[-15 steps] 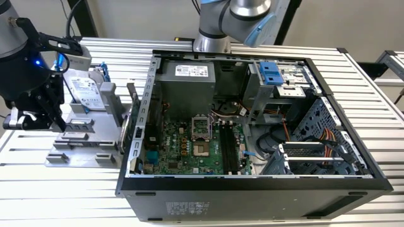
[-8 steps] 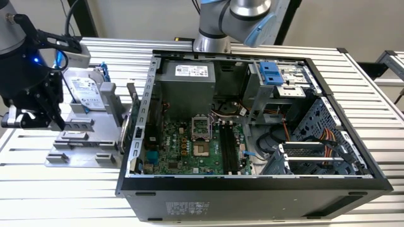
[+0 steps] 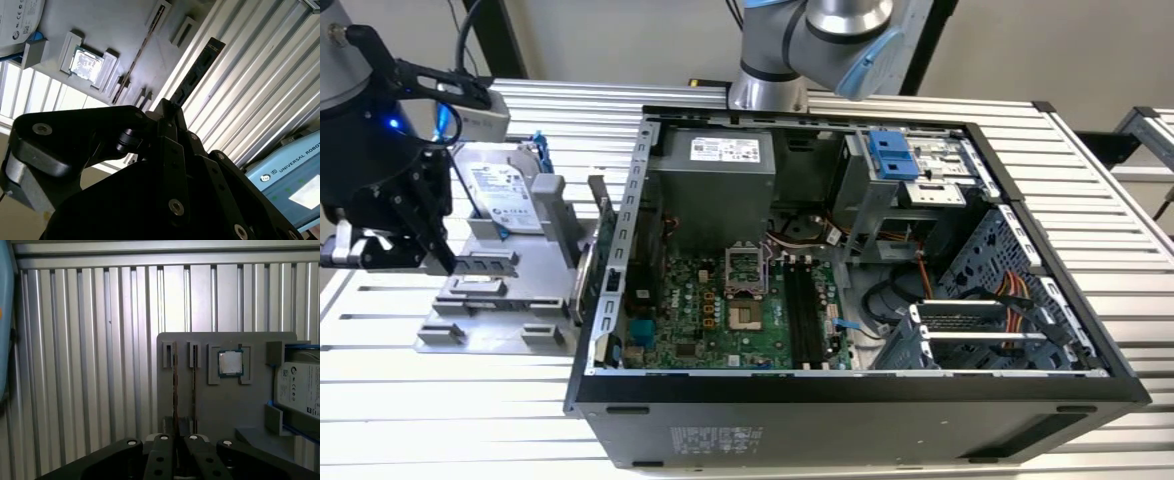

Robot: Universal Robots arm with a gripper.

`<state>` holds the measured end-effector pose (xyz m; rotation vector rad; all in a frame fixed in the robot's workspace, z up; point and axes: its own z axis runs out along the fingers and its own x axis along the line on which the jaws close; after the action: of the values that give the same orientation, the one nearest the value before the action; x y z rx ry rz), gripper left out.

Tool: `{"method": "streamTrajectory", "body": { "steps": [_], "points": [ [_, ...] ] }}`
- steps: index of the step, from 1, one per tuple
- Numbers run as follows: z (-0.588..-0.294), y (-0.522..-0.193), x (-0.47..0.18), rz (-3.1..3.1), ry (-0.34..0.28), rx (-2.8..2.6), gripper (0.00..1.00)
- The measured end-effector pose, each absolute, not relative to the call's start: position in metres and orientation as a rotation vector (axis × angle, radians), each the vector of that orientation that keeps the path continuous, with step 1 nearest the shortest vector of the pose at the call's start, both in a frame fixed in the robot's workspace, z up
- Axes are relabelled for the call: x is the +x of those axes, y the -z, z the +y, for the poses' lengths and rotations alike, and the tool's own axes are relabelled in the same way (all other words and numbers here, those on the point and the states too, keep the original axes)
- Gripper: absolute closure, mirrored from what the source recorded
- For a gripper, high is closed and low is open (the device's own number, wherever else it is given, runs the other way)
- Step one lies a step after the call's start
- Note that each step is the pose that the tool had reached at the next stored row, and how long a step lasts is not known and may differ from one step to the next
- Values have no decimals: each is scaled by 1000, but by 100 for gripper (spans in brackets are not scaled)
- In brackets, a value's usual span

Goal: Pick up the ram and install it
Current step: 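Pick up the ram and move it above insertion slot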

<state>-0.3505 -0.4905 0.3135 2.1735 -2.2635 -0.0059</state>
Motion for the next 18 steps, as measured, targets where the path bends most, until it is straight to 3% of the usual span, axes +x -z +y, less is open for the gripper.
{"method": "streamTrajectory", "body": {
  "steps": [18],
  "points": [
    [-491,-317,-351,-2264,6,2173,100]
  ]
}}
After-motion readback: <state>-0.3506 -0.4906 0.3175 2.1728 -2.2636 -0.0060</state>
